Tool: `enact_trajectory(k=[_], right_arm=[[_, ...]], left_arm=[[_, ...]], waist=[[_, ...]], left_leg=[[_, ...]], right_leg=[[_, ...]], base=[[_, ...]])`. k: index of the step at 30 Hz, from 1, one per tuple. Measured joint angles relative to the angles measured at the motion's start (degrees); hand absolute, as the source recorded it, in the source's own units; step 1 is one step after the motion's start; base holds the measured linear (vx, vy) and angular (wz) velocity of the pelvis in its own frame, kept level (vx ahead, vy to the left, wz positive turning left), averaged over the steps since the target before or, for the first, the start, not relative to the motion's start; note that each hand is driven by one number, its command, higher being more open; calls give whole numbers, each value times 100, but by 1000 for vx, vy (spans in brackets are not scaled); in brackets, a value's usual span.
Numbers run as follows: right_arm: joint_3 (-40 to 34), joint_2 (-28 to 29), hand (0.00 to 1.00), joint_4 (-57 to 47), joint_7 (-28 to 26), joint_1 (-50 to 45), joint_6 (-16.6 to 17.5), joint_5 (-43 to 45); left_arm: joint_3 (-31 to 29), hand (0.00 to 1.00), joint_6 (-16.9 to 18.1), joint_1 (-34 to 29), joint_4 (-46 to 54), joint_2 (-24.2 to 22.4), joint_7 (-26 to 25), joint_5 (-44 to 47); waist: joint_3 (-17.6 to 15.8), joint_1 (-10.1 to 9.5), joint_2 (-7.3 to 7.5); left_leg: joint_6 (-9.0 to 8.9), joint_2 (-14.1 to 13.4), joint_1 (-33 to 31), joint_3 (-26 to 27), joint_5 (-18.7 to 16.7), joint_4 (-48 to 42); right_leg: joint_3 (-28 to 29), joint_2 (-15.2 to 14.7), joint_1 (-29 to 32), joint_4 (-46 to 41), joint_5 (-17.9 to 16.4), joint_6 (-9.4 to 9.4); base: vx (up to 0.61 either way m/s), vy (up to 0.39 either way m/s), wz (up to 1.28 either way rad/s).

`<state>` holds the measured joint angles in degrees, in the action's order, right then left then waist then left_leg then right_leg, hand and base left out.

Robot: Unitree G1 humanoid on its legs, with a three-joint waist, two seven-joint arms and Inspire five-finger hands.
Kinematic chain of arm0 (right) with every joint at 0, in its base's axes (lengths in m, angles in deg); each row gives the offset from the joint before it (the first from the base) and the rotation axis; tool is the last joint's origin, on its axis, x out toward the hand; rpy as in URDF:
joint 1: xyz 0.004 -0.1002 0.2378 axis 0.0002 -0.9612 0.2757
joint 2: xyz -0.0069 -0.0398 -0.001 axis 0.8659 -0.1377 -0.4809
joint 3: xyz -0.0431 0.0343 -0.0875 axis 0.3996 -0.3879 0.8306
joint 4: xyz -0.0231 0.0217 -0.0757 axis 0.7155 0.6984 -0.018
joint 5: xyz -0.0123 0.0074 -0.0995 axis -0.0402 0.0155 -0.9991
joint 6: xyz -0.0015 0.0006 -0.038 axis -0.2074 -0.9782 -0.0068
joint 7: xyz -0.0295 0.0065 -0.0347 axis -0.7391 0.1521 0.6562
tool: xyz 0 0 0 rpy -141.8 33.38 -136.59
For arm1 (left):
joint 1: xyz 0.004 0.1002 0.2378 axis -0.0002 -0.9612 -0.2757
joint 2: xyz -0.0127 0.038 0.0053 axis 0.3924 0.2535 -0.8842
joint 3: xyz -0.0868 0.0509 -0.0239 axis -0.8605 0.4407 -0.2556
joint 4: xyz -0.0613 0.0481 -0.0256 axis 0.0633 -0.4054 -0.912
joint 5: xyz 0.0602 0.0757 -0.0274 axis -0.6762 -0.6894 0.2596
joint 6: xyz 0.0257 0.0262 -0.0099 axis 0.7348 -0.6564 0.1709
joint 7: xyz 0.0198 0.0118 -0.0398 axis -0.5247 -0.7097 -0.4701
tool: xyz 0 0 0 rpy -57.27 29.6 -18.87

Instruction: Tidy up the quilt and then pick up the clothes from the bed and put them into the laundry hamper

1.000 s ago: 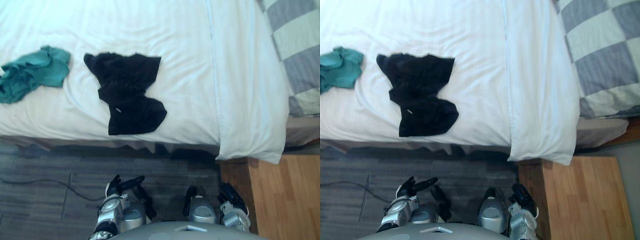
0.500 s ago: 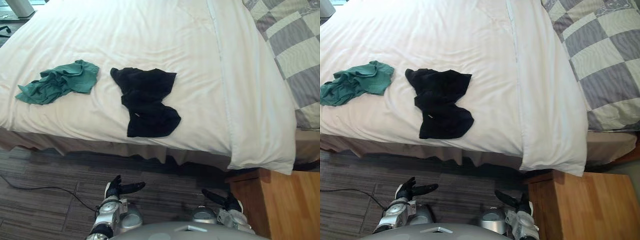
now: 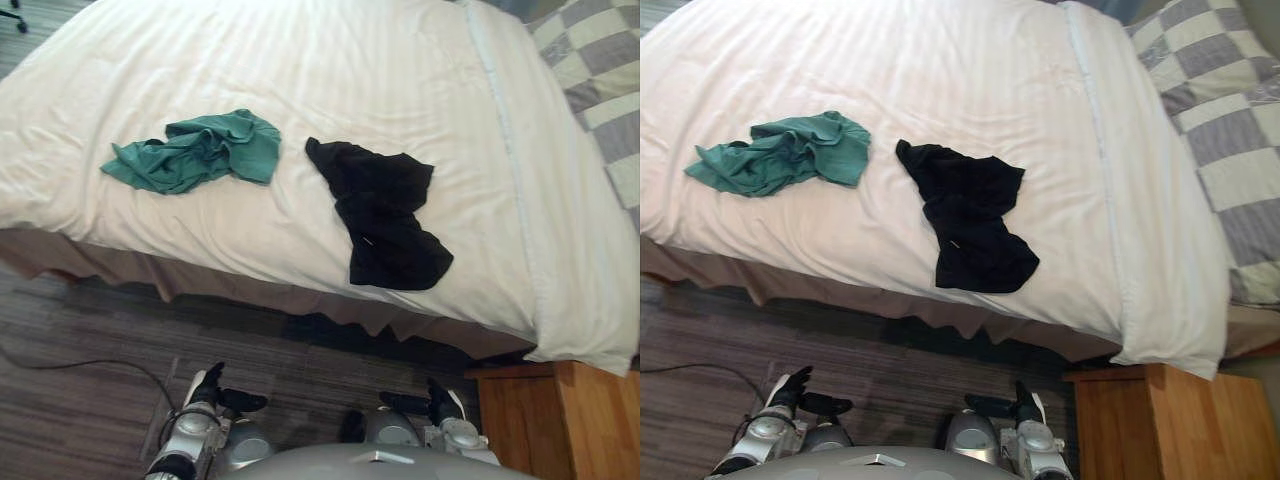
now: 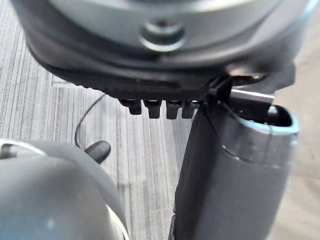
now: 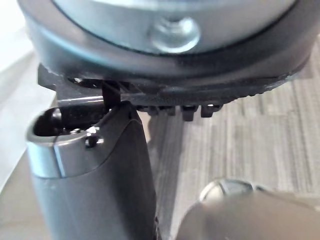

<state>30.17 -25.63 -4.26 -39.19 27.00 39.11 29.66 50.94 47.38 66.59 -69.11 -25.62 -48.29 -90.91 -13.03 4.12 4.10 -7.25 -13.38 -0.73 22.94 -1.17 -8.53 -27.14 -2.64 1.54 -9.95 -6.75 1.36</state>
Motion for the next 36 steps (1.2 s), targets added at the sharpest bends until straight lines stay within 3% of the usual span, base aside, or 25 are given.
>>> enact_trajectory(k=[1, 3, 4, 6, 8, 9, 11, 12, 14, 15, 17, 19, 21, 22, 24, 25, 26, 28, 29, 31, 32, 33, 34, 35, 36], right_arm=[[64, -82, 100, 6, -13, 145, 18, -22], [114, -169, 100, 10, 0, 354, 39, -18], [158, -165, 100, 29, 11, 403, 35, -18], [269, -114, 100, 91, 54, 465, 89, -12], [266, -133, 100, 142, 60, 556, 100, 2], [324, -178, 100, 232, 93, 614, 92, -3], [392, -266, 100, 304, 115, 624, 83, -11], [404, -239, 100, 368, 114, 639, 40, -17], [314, -210, 100, 416, 118, 706, -31, -114], [221, -179, 100, 476, 133, 781, -90, -233], [129, -137, 100, 599, 150, 900, -175, -240], [25, -57, 100, 595, 212, 909, -231, -245], [16, -14, 100, 545, 252, 859, -223, -243], [-19, 43, 100, 533, 261, 849, -224, -237], [-57, 407, 100, 540, 144, 761, -239, -251], [-57, 434, 100, 527, 123, 761, -233, -254], [-60, 513, 100, 456, 106, 761, -200, -253], [-44, 547, 100, 435, 111, 774, -129, -333], [54, 535, 100, 425, 112, 786, -137, -493], [232, 529, 100, 420, 109, 802, -152, -675], [358, 584, 100, 418, 105, 821, -138, -752], [469, 662, 100, 416, 108, 834, -142, -903], [479, 665, 100, 418, 110, 830, -140, -900], [469, 657, 100, 422, 129, 808, -141, -895], [420, 653, 100, 427, 177, 789, -133, -893]], left_arm=[[-7, 100, -7, 99, -15, -122, -1, -33], [70, 100, 21, 135, 13, -359, -10, -150], [84, 100, 3, 169, -4, -414, -17, -172], [188, 100, 14, 244, 29, -565, -21, -189], [193, 100, 11, 277, 98, -691, -23, -172], [193, 100, 52, 279, 294, -733, -96, -144], [189, 100, 133, 296, 362, -747, -149, 110], [186, 100, 119, 290, 348, -759, -140, 333], [163, 100, 119, 308, 331, -806, -234, 411], [169, 100, 99, 327, 272, -849, -315, 362], [180, 100, 43, 441, 161, -887, -394, 298], [253, 100, -12, 490, 112, -904, -409, 284], [357, 100, -11, 467, 109, -902, -417, 271], [497, 100, -10, 513, 58, -885, -411, 241], [758, 100, -9, 592, 53, -624, -426, 222], [795, 100, -13, 591, 50, -594, -426, 219], [953, 100, -16, 596, 27, -502, -419, 197], [1194, 100, -20, 530, -4, -457, -401, 23], [1305, 100, -18, 523, 1, -467, -380, 4], [1317, 100, -12, 445, 20, -500, -352, 4], [1318, 100, -21, 430, 17, -481, -346, 4], [1372, 100, -36, 484, 16, -445, -350, 4], [1409, 100, -40, 507, 14, -449, -354, 4], [1414, 100, -40, 480, 6, -465, -363, 8], [1391, 100, -42, 476, -8, -480, -383, 11]], waist=[[-140, -19, -50], [-297, 19, -290], [-322, 1, -314], [-382, -100, -409], [-446, -84, -510], [-522, -95, -635], [-605, -123, -737], [-581, -122, -776], [-557, -124, -808], [-558, -108, -805], [-595, -96, -745], [-625, -82, -625], [-559, -77, -564], [-565, -58, -343], [-362, -133, 57], [-347, -136, 74], [-322, -137, 65], [-250, -190, -70], [-180, -243, -197], [-112, -251, -330], [-102, -229, -355], [-110, -226, -350], [-117, -231, -348], [-128, -230, -327], [-134, -213, -301]], left_leg=[[-14, 75, 93, -26, 19, 87], [-89, 130, 274, -81, 126, 342], [-80, 148, 341, -84, 145, 411], [-77, 64, 178, -126, -146, -162], [-121, -64, -125, -144, -397, -1083], [-151, -259, -516, -289, -458, -2261], [-177, -436, -831, -362, -186, -3330], [-137, -464, -886, -324, -74, -3646], [-77, -536, -883, -56, -361, -3631], [28, -516, -865, 85, -541, -3154], [116, -416, -703, 152, -561, -1856], [354, -341, -435, 9, -150, -364], [507, -353, -358, -117, 502, 260], [61, -117, -390, -61, 752, 82], [192, 353, -618, -126, 481, -192], [192, 396, -606, -136, 480, -176], [194, 535, -442, -130, 475, 29], [311, 655, -205, -55, 455, 415], [369, 666, -136, 47, 495, 634], [426, 668, -60, 124, 534, 896], [510, 669, -42, 114, 582, 1030], [586, 673, -32, -28, 695, 1203], [582, 692, 16, -120, 739, 1240], [567, 766, 158, -155, 801, 1303], [548, 862, 232, -253, 819, 1352]], right_leg=[[-114, -7, -213, 186, 15, -169], [17, 10, -278, 95, 26, -170], [19, 8, -306, 91, 9, -198], [52, -10, -424, 115, -91, -329], [38, -26, -617, 249, -183, -272], [47, -47, -859, 326, -265, -210], [49, -136, -1131, 326, -322, -105], [64, -267, -1242, 333, -325, -75], [96, -421, -1264, 324, -222, 70], [160, -522, -1214, 321, -155, 154], [254, -703, -1152, 309, -96, 254], [372, -938, -1179, 277, -15, 404], [466, -1215, -1224, 305, 26, 820], [550, -1474, -1297, 374, 41, 1114], [529, -1686, -1299, 669, 441, 1228], [486, -1715, -1310, 702, 515, 1231], [491, -1819, -1354, 725, 837, 1293], [607, -1932, -1126, 372, 1121, 1189], [463, -1993, -827, -9, 1285, 840], [-26, -2049, -530, -375, 1486, 390], [-356, -2050, -401, -558, 1275, 260], [-112, -1510, -259, -457, 581, 367], [140, -1120, -281, -203, 361, 330], [244, -964, -485, 176, 306, 327], [328, -934, -747, 417, 317, 519]], base=[[76, 14, 30], [94, 72, 25], [72, 46, 13], [23, 1, 0], [-12, 63, 14], [-27, 72, 12], [10, 164, -2], [69, 231, -9], [143, 214, -19], [200, 245, -24], [177, 260, -18], [222, 432, -21], [262, 516, -20], [242, 465, 12], [197, 335, 32], [142, 191, 13], [78, 124, -4], [86, 272, -19], [37, 262, -30], [13, 129, -23], [62, 67, 12], [67, 3, 41], [62, -83, 53], [51, -111, 44], [55, -110, 35]])
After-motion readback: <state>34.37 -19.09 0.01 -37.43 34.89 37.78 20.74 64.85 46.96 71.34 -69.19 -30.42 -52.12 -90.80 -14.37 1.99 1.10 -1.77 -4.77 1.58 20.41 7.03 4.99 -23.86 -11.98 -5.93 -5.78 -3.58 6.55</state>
